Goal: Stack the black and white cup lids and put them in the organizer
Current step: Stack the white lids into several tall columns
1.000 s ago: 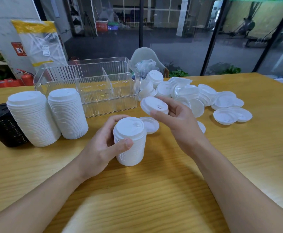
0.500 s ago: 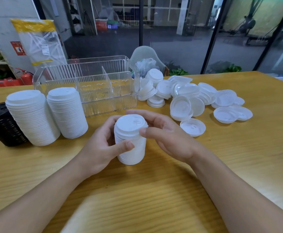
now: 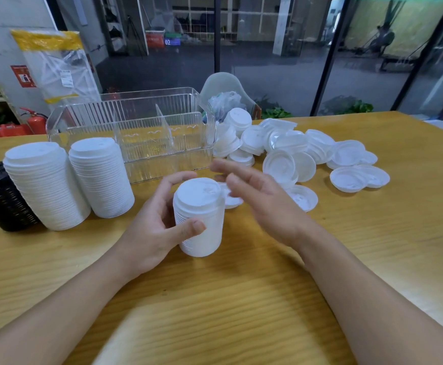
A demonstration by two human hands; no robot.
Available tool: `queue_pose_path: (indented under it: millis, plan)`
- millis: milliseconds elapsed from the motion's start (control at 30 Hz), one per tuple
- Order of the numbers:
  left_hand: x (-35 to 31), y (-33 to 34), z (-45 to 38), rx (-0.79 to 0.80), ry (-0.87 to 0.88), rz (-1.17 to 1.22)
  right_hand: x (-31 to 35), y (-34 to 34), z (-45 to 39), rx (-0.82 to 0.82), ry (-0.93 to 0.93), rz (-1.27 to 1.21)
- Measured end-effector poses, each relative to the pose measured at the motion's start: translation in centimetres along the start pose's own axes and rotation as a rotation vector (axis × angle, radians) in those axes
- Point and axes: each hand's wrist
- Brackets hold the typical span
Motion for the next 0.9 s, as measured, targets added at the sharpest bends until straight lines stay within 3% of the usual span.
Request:
queue_pose_path:
  millis: [67, 133, 300, 500, 633, 767, 900]
  plan:
    - [-0.1, -0.1, 0.2, 0.016, 0.037, -0.063, -0.5, -1.0, -0.5, -0.172, 0.014, 0.035]
    - [-0.2, -0.2, 0.3, 0.030, 0.051, -0.111, -1.6, -1.6, -0.8, -0.292, 0.029, 0.257]
    - [-0.2, -0.3, 0.4, 0.031, 0.058, -0.106, -3.0, 0.0, -1.0, -0.221, 0.019, 0.716]
    - [-0.2, -0.4, 0.3, 0.032, 0.053, -0.095, -3.5, 1.4, -1.8, -0.274, -0.039, 0.807]
    - [-0.5, -0.4, 0.3, 0.007, 0.040, -0.069, -3.2, 1.0, -1.5, -0.305, 0.001, 0.651]
    - [-0.7, 0.0, 0.2, -0.004, 0.044, -0.099, -2.1, -0.2, -1.2, -0.364, 0.065, 0.220]
    - [-0.7, -0.1, 0.2, -0.016, 0.042, -0.094, -1.2, -1.2, -1.1, -0.226, 0.092, -0.277]
Point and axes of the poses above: each hand's wrist, its own z-axis away from the middle knuckle, its own y-axis out of the palm, x = y × z, and after that the axes turned 9 degrees about y, right-handed
